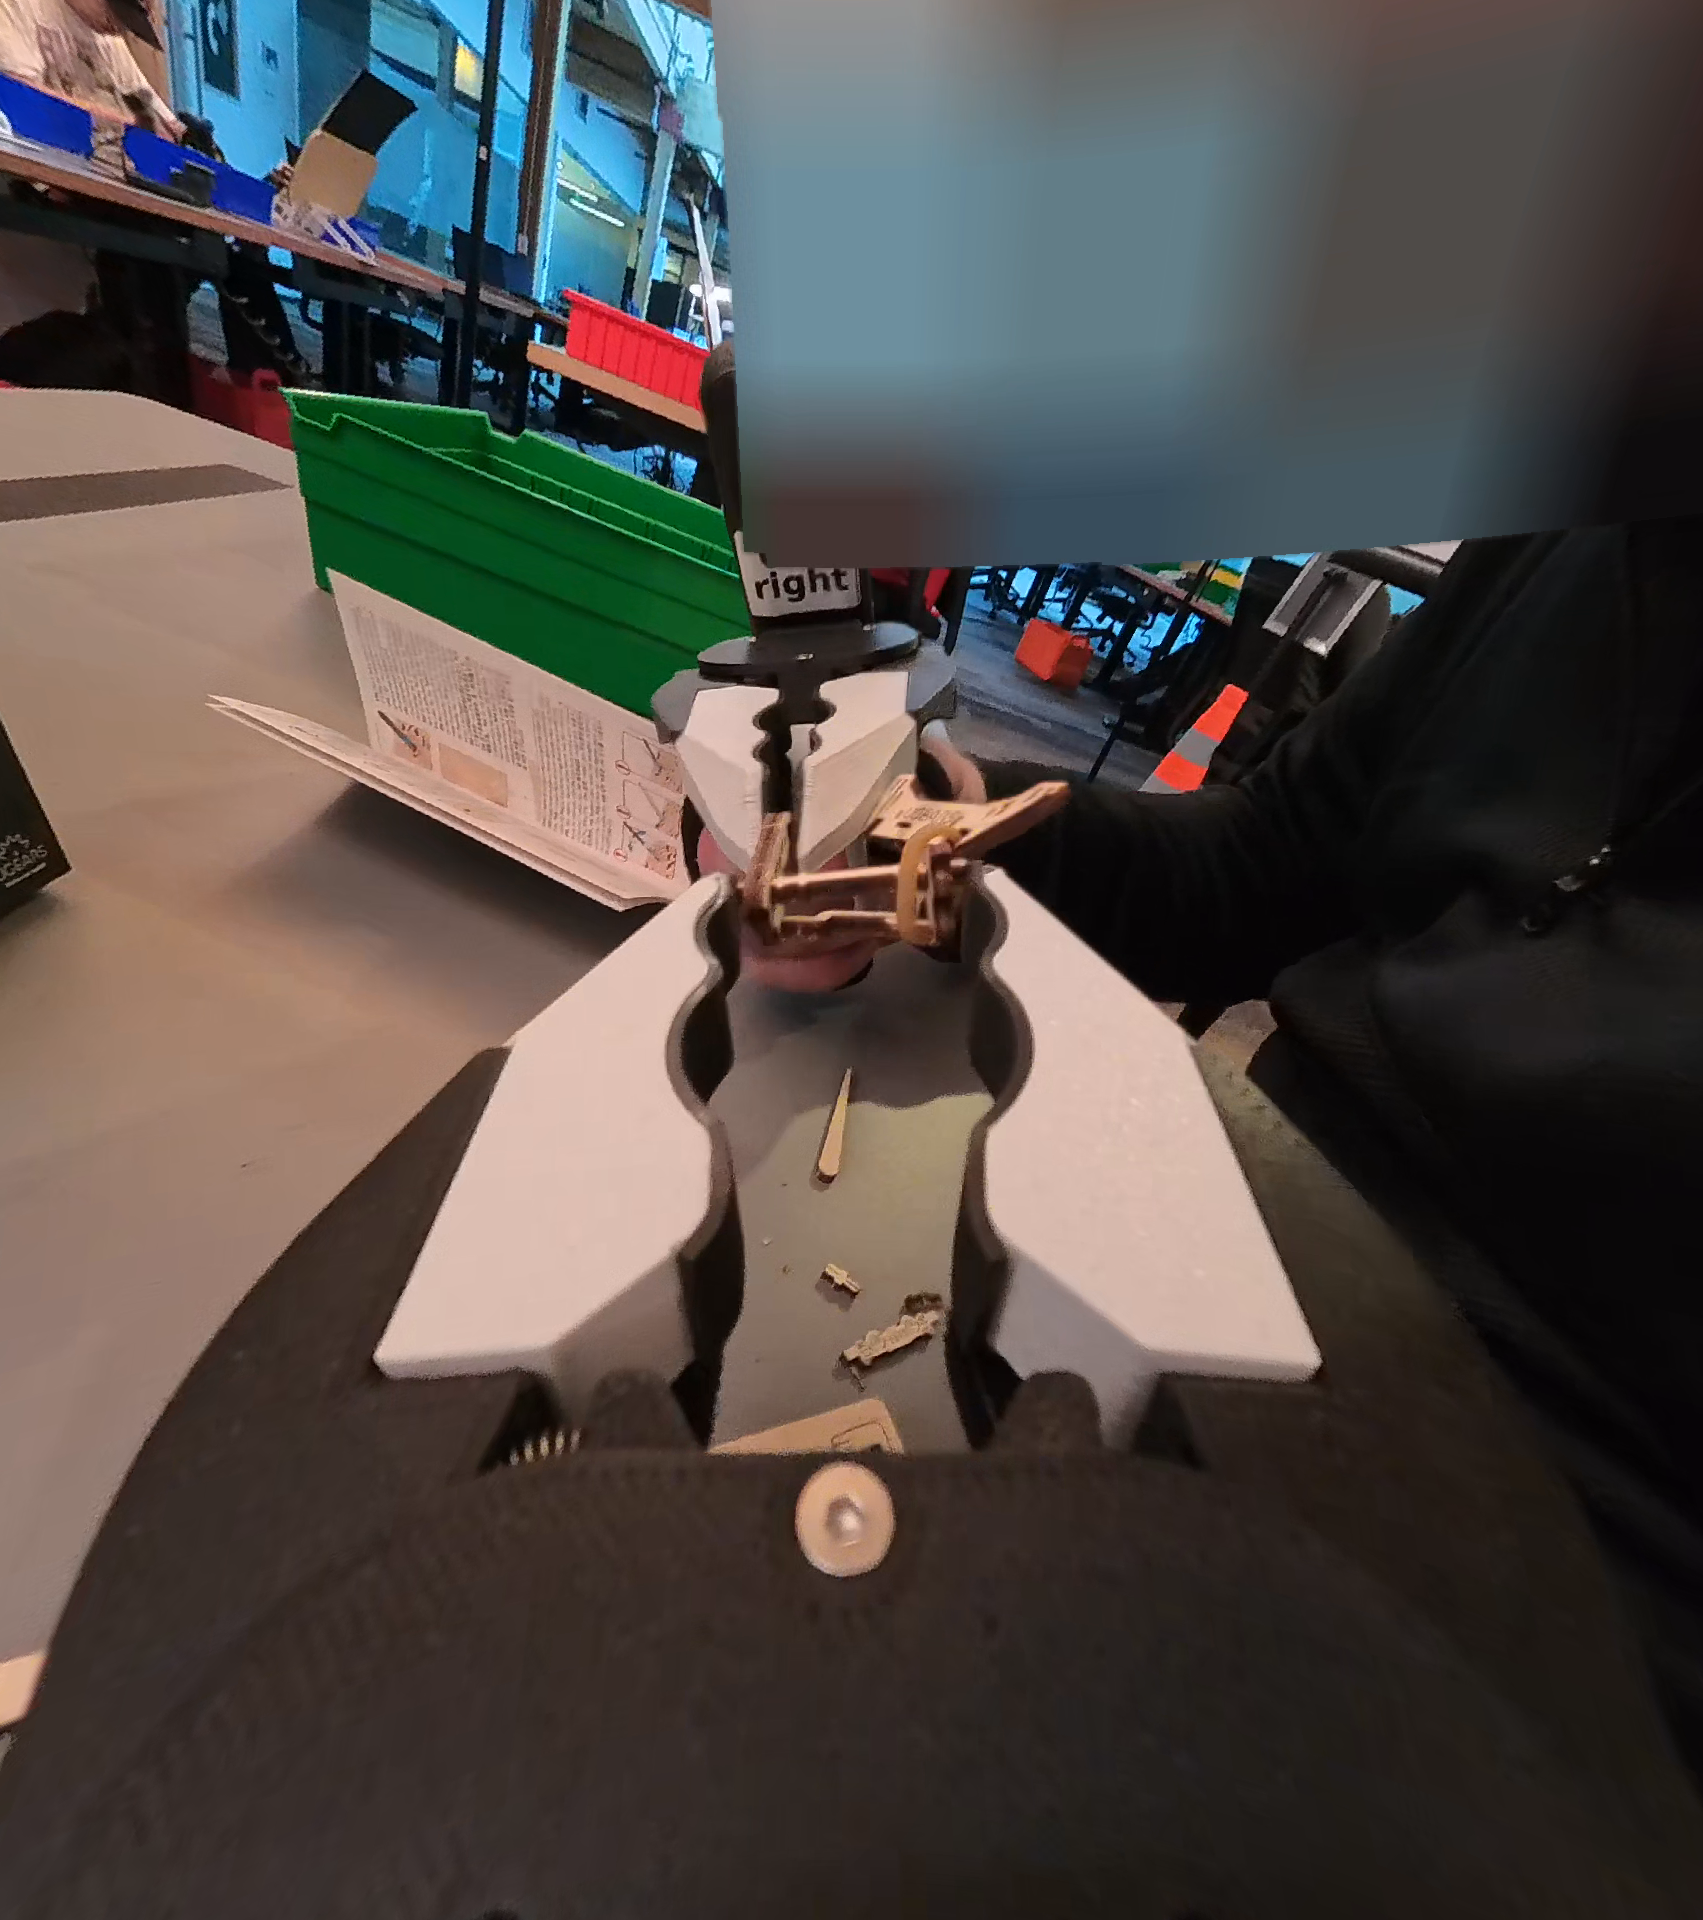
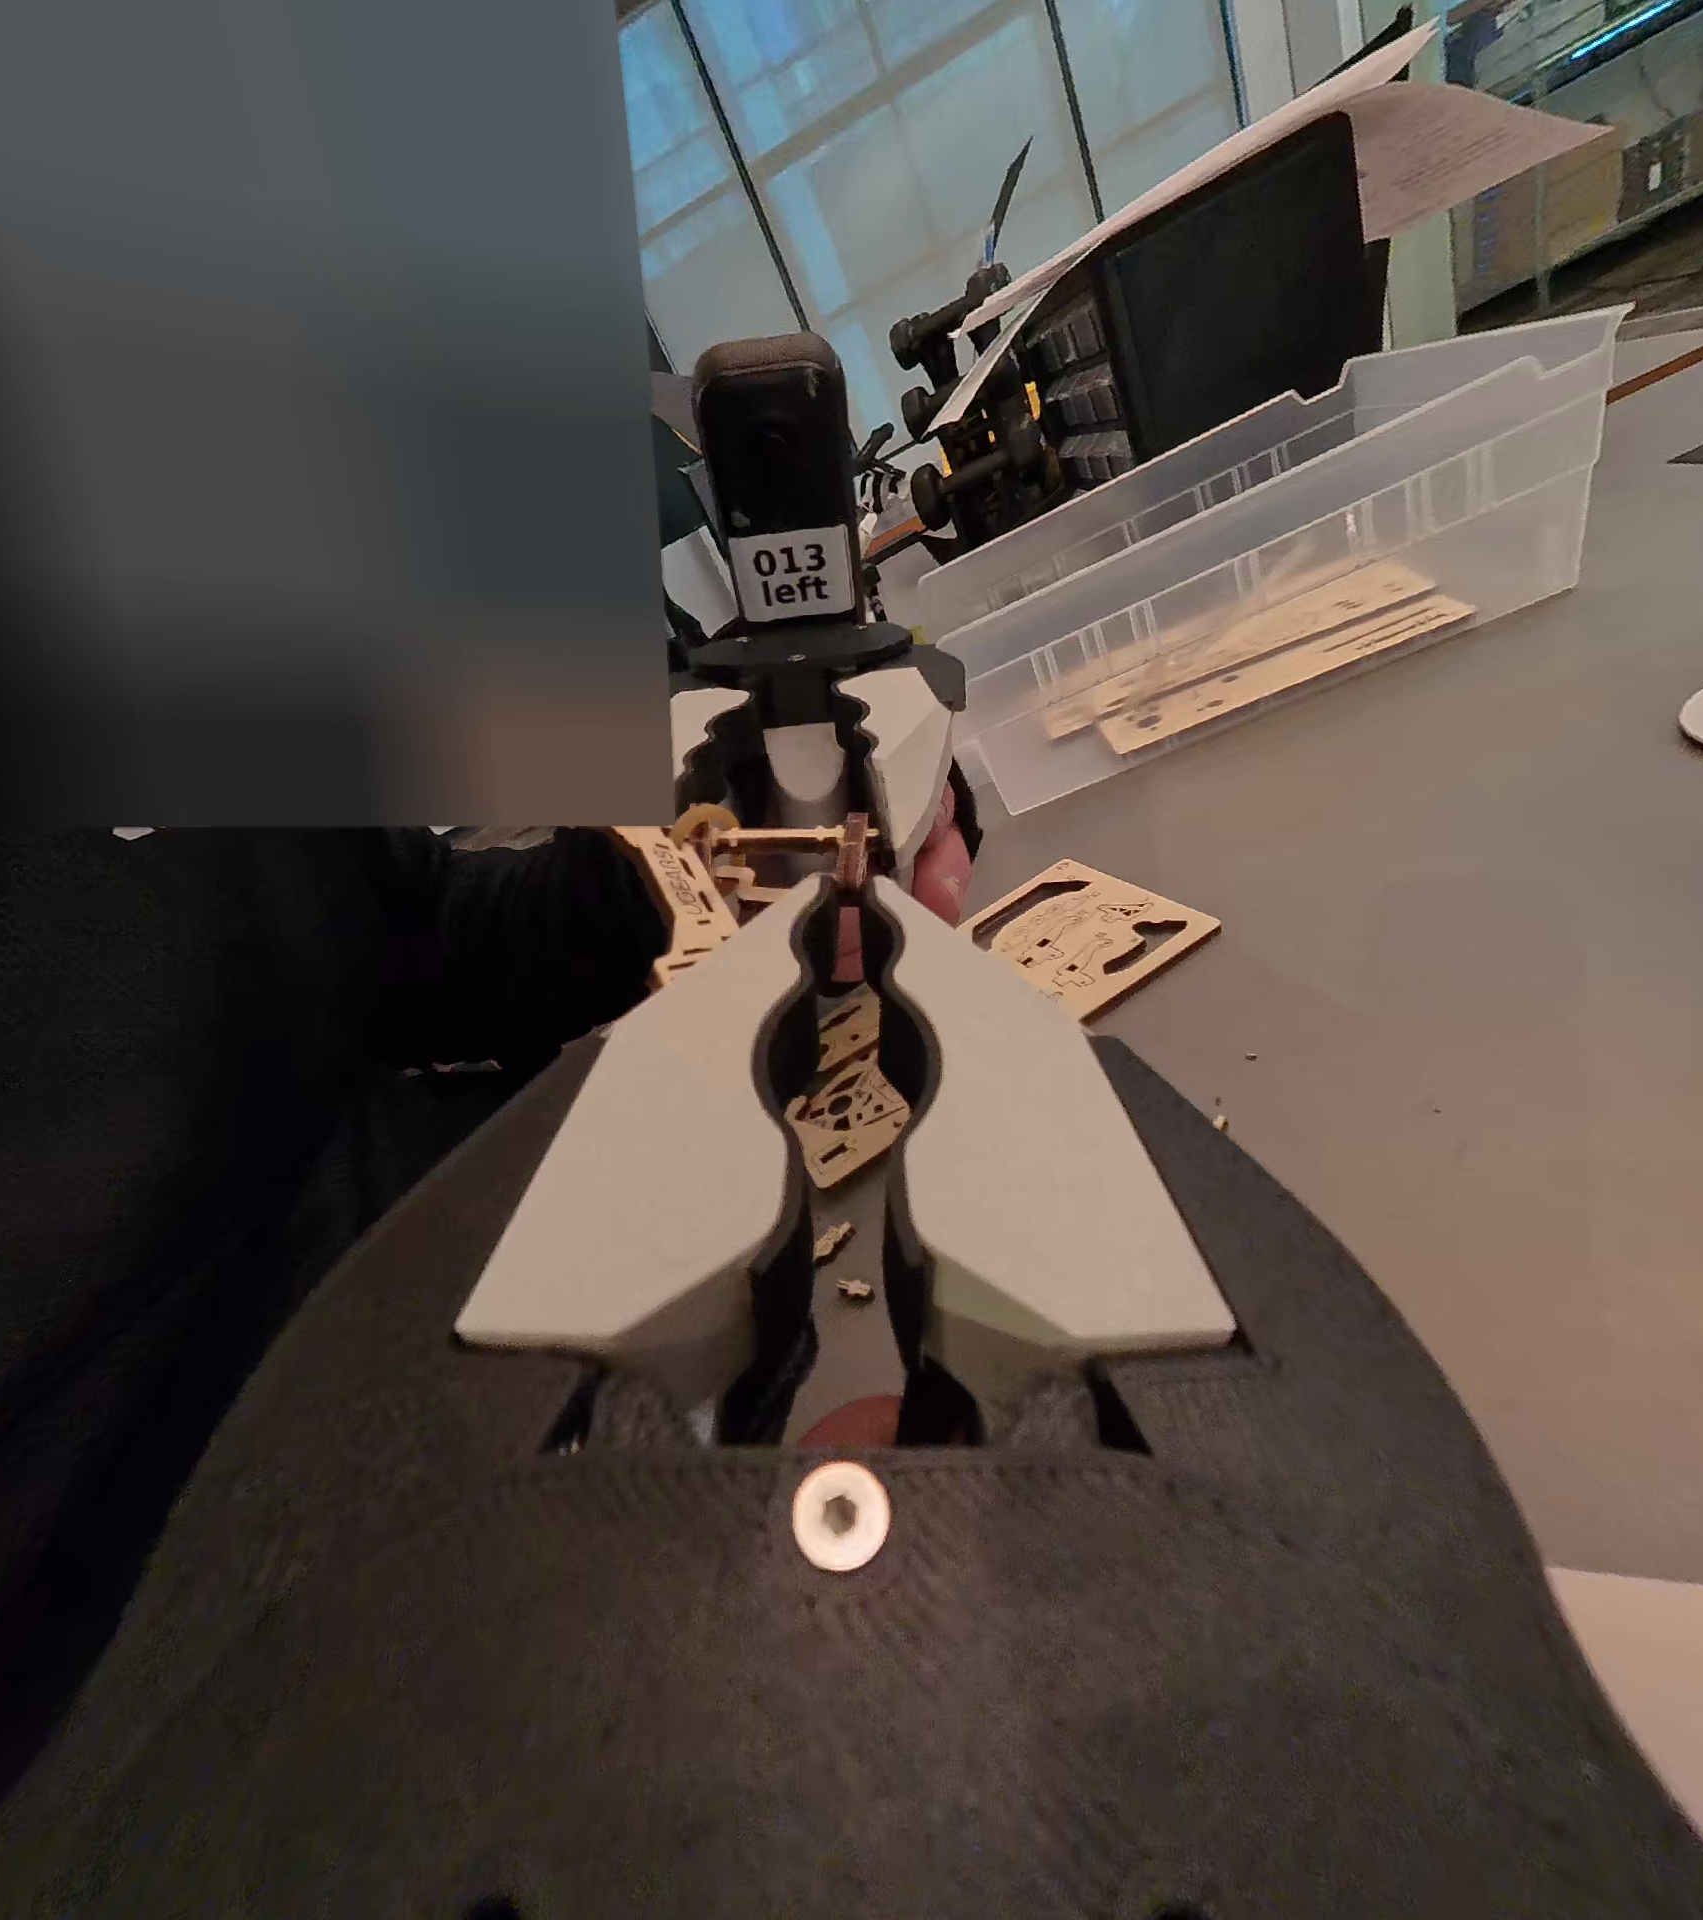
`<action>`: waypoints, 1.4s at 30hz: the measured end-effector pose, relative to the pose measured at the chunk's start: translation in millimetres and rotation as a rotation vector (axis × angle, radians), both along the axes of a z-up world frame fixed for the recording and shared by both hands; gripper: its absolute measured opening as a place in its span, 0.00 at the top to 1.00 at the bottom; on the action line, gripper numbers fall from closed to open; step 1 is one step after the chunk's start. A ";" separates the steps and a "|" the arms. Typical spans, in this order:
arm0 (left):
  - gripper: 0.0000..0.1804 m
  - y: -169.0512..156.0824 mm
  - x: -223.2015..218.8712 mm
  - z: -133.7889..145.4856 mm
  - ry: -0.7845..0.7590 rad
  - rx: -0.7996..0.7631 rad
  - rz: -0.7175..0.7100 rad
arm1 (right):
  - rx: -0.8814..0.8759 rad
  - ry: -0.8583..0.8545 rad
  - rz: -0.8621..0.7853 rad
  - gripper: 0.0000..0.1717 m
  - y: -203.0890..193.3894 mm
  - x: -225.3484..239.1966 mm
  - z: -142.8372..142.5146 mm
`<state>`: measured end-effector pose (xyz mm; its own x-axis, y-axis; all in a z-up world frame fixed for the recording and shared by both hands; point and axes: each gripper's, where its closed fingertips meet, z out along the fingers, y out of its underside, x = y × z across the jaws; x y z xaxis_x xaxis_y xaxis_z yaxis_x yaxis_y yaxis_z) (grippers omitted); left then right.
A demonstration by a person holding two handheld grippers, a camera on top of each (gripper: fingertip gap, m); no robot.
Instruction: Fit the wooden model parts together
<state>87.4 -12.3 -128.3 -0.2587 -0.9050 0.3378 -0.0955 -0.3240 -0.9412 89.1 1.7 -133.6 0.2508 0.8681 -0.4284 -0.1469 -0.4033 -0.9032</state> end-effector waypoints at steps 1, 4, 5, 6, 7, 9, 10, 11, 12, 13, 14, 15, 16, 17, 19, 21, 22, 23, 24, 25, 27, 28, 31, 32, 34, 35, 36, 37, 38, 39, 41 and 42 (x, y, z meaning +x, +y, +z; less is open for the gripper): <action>0.78 0.1 -0.2 0.6 -0.009 -0.010 -0.004 | -0.002 -0.003 0.002 0.99 0.1 -0.3 -0.5; 0.78 2.1 -1.1 2.4 -0.034 -0.023 -0.001 | -0.011 0.000 0.003 0.97 1.0 -0.2 -1.0; 0.78 2.9 -1.5 2.8 -0.039 -0.024 0.001 | -0.013 0.001 0.001 0.96 1.5 0.1 -1.1; 0.78 3.2 -2.0 3.5 -0.047 -0.023 0.002 | -0.015 0.003 -0.002 0.95 2.3 0.8 -0.9; 0.78 3.6 -1.8 3.3 -0.048 -0.021 0.005 | -0.018 0.005 -0.005 0.95 3.1 1.4 -0.6; 0.78 4.5 -1.5 3.7 -0.059 -0.011 0.015 | -0.021 0.001 -0.006 0.95 3.8 2.1 -1.1; 0.78 5.3 -1.8 4.7 -0.067 -0.004 0.022 | -0.023 -0.004 -0.012 0.95 5.0 2.8 -1.8; 0.78 6.4 -2.1 5.4 -0.072 0.007 0.032 | -0.028 -0.005 -0.022 0.94 6.5 4.3 -2.4; 0.78 8.4 -2.2 5.7 -0.072 0.029 0.050 | -0.038 -0.005 -0.035 0.92 8.8 6.5 -2.9; 0.78 10.6 -2.3 5.9 -0.070 0.058 0.071 | -0.051 -0.006 -0.049 0.89 11.0 9.0 -3.6; 0.78 12.7 -2.5 6.2 -0.066 0.085 0.090 | -0.065 -0.009 -0.063 0.87 13.0 11.5 -4.3; 0.78 16.0 -2.1 4.9 -0.050 0.126 0.118 | -0.075 -0.014 -0.078 0.85 14.7 13.8 -4.8; 0.78 19.1 -1.8 3.0 -0.029 0.179 0.148 | -0.085 -0.017 -0.098 0.86 16.7 16.5 -5.0; 0.78 21.2 -1.5 2.2 -0.013 0.227 0.170 | -0.096 -0.012 -0.117 0.87 18.2 19.5 -4.3; 0.77 25.1 -1.2 1.7 0.014 0.324 0.215 | -0.124 0.008 -0.146 0.87 20.0 26.4 -2.6; 0.77 27.8 -1.2 2.6 0.025 0.377 0.245 | -0.140 0.015 -0.180 0.86 21.2 32.0 -1.5; 0.77 28.9 -1.6 4.6 0.017 0.389 0.258 | -0.147 0.011 -0.197 0.86 21.5 33.9 -1.8; 0.77 29.6 -2.3 6.4 0.008 0.388 0.263 | -0.156 0.012 -0.213 0.86 21.8 36.0 -2.1; 0.77 31.9 -3.1 7.3 0.004 0.396 0.281 | -0.166 0.023 -0.221 0.86 21.4 37.9 -1.6; 0.77 34.2 -4.1 8.2 0.000 0.410 0.300 | -0.180 0.035 -0.228 0.86 20.8 40.0 -1.4; 0.77 37.9 -6.5 10.8 -0.003 0.437 0.334 | -0.212 0.061 -0.231 0.85 17.0 42.1 0.2; 0.77 39.9 -7.4 12.1 -0.001 0.464 0.356 | -0.231 0.082 -0.219 0.84 13.6 40.8 2.5; 0.78 39.9 -6.6 13.2 0.021 0.562 0.391 | -0.289 0.130 -0.163 0.83 3.1 27.5 8.8; 0.78 39.0 -5.7 13.9 0.027 0.590 0.396 | -0.302 0.135 -0.147 0.82 0.7 22.1 9.8; 0.78 38.0 -3.5 14.3 0.043 0.653 0.408 | -0.335 0.155 -0.125 0.81 -0.9 12.8 11.2; 0.78 37.6 -2.8 14.2 0.052 0.688 0.415 | -0.354 0.170 -0.119 0.80 -0.2 9.5 12.0; 0.78 36.6 -1.9 14.4 0.056 0.712 0.416 | -0.369 0.184 -0.116 0.80 1.0 7.3 12.9; 0.78 36.8 -1.5 15.4 0.058 0.731 0.426 | -0.382 0.190 -0.108 0.80 1.3 4.8 13.2; 0.78 37.1 -1.2 16.1 0.061 0.753 0.434 | -0.390 0.197 -0.103 0.81 1.6 2.9 13.8; 0.78 36.9 -0.7 16.0 0.066 0.773 0.438 | -0.400 0.203 -0.104 0.82 2.8 1.8 13.9; 0.78 36.6 0.6 15.6 0.077 0.820 0.448 | -0.415 0.208 -0.105 0.84 4.3 -0.1 13.5; 0.78 35.3 1.9 14.4 0.084 0.843 0.444 | -0.420 0.214 -0.106 0.85 5.0 -0.7 13.8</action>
<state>89.4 23.0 -114.0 0.1623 -0.8688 -0.4678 -0.2053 0.4340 -0.8772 88.4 6.7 -119.8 0.1965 0.5833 -0.7882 -0.3716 -0.6996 -0.6104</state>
